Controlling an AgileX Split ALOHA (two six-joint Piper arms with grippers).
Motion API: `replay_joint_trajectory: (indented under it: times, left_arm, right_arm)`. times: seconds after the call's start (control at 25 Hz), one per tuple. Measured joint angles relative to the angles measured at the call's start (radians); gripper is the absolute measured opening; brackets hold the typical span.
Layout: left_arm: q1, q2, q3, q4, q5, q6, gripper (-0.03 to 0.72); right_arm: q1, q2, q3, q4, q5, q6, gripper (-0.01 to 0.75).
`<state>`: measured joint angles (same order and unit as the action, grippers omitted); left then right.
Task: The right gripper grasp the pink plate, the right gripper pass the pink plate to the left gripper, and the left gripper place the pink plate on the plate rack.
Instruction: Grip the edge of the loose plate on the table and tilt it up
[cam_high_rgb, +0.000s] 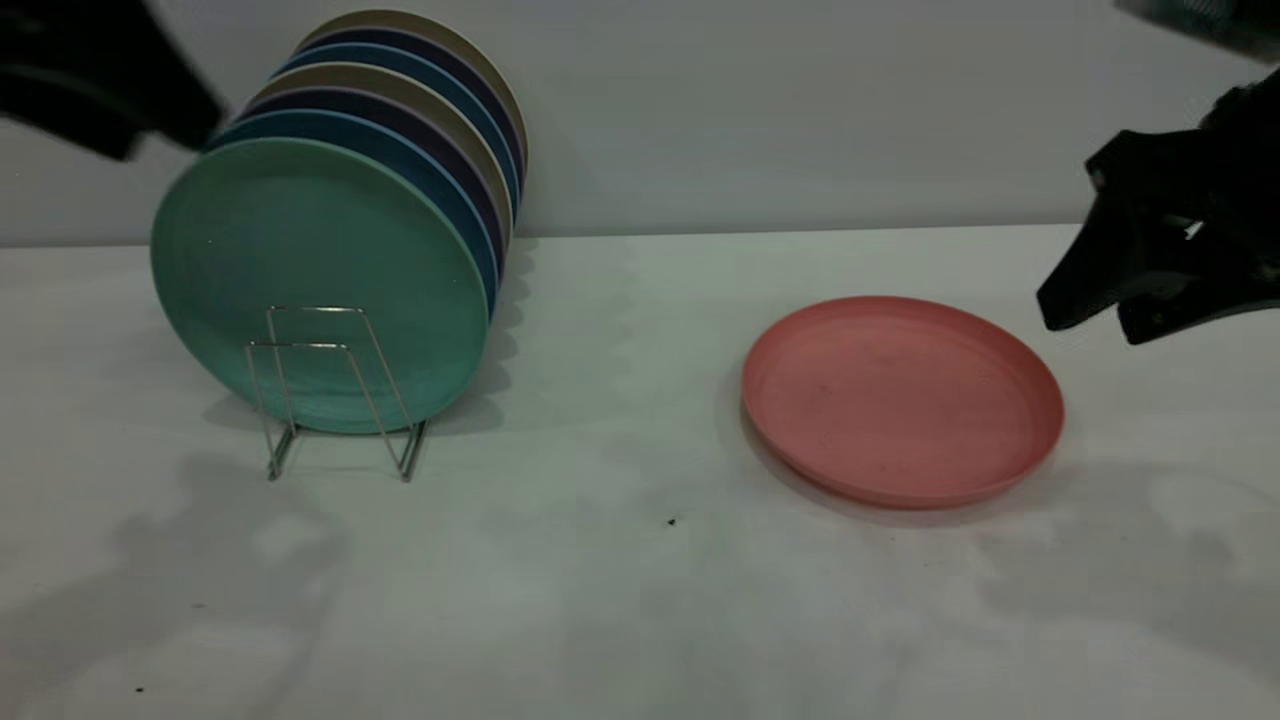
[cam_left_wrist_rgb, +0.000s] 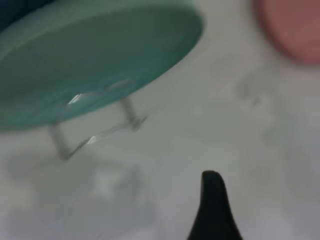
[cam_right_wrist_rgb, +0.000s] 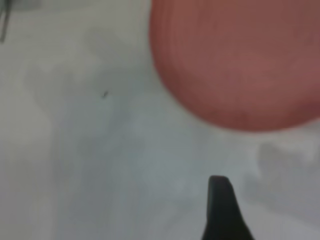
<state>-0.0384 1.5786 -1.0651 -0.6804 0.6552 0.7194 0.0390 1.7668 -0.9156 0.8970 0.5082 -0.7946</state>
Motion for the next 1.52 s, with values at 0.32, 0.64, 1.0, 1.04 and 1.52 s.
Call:
replay_joint_trajectory:
  times: [0.32,0.64,1.0,1.04,1.52]
  left_arm:
    - [-0.166,0.203,-0.087,-0.164,-0.102,0.155,0.565]
    - [-0.301,0.341,-0.116,-0.169,-0.260,0.159,0.565]
    - [-0.309,0.341,-0.119,-0.224,-0.262,0.160,0.565]
    - [-0.309,0.341,-0.119,-0.226,-0.262,0.160,0.565]
    - [-0.309,0.341,-0.119,-0.236,-0.262,0.142,0.565]
  right_arm:
    - [-0.171,0.269,-0.185,0.171,0.176,-0.166,0.494]
    - [-0.222,0.484,-0.297,0.257,0.211,-0.222,0.494]
    - [-0.223,0.668,-0.434,0.353,0.276,-0.227,0.479]
    - [-0.223,0.677,-0.438,0.369,0.280,-0.228,0.471]
    - [-0.172,0.722,-0.445,0.481,0.303,-0.445,0.033]
